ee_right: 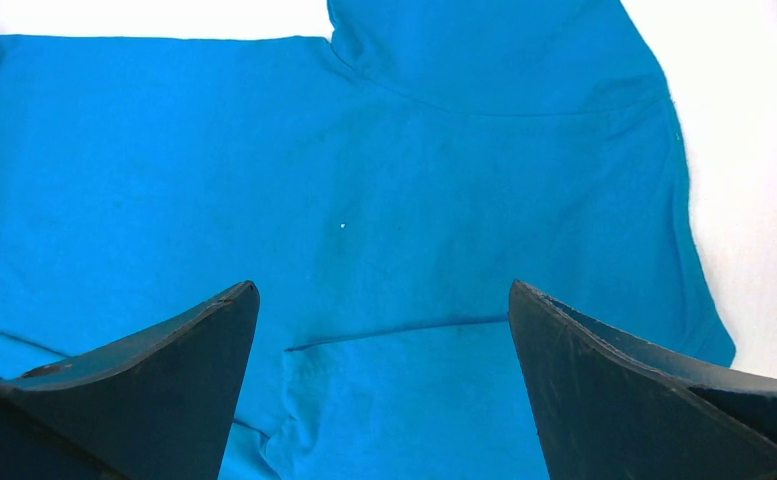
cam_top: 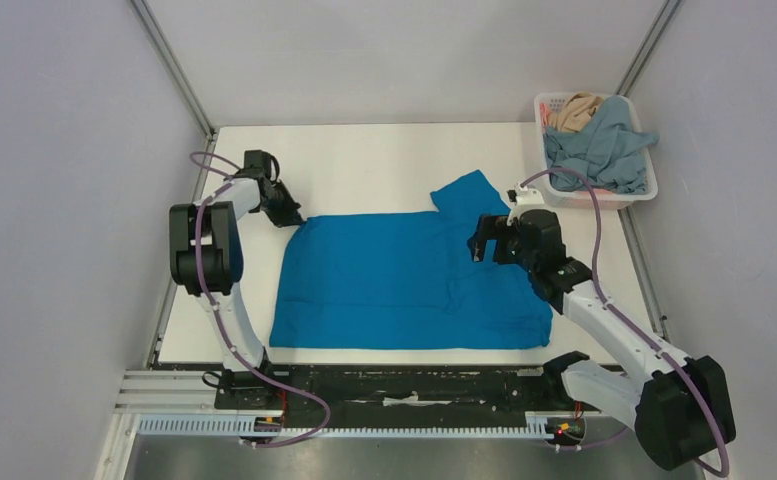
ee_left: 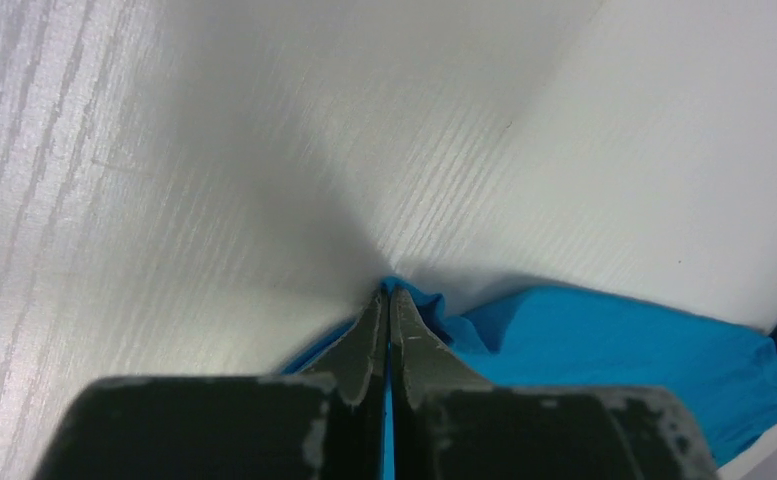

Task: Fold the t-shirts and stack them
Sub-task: Grab the side of the flattened tshirt furthest away from the robot with both arms

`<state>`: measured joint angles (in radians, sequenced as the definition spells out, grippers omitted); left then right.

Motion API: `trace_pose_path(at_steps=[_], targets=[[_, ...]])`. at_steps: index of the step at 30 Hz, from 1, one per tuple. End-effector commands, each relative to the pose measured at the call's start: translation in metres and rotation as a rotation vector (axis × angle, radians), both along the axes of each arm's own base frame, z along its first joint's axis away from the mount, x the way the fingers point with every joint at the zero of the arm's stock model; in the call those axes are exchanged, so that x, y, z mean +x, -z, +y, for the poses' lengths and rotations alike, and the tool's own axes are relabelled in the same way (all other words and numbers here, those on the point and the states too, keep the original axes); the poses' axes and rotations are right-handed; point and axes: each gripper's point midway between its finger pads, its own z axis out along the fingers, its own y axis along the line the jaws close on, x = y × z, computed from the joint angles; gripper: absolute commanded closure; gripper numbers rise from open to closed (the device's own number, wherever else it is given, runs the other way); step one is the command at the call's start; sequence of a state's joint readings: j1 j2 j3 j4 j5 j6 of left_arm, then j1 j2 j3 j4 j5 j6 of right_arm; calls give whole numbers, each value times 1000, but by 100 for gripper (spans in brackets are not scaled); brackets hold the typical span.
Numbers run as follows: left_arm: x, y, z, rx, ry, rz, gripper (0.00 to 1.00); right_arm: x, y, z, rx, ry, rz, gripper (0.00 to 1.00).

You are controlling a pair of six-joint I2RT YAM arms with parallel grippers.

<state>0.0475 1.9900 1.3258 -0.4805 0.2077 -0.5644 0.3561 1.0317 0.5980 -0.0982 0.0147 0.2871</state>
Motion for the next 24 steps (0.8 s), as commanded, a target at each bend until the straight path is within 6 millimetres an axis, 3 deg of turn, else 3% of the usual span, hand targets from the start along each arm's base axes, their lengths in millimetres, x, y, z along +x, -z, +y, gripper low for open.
trace_pose_path(at_steps=[1,10,16,19,24], targets=[[-33,29,7,96,43,136,98,12,-14,6,39,2,-38,2],[-29,-8,36,252,-37,-11,98,30,-25,-2,4,88,-9,2],[-22,-22,25,189,-38,-124,98,51,-38,13,87,111,-10,2],[-19,-22,22,173,-43,-132,98,71,-41,18,59,102,-25,2],[-14,-30,25,174,-80,-186,98,119,-41,2,-149,158,-55,2]])
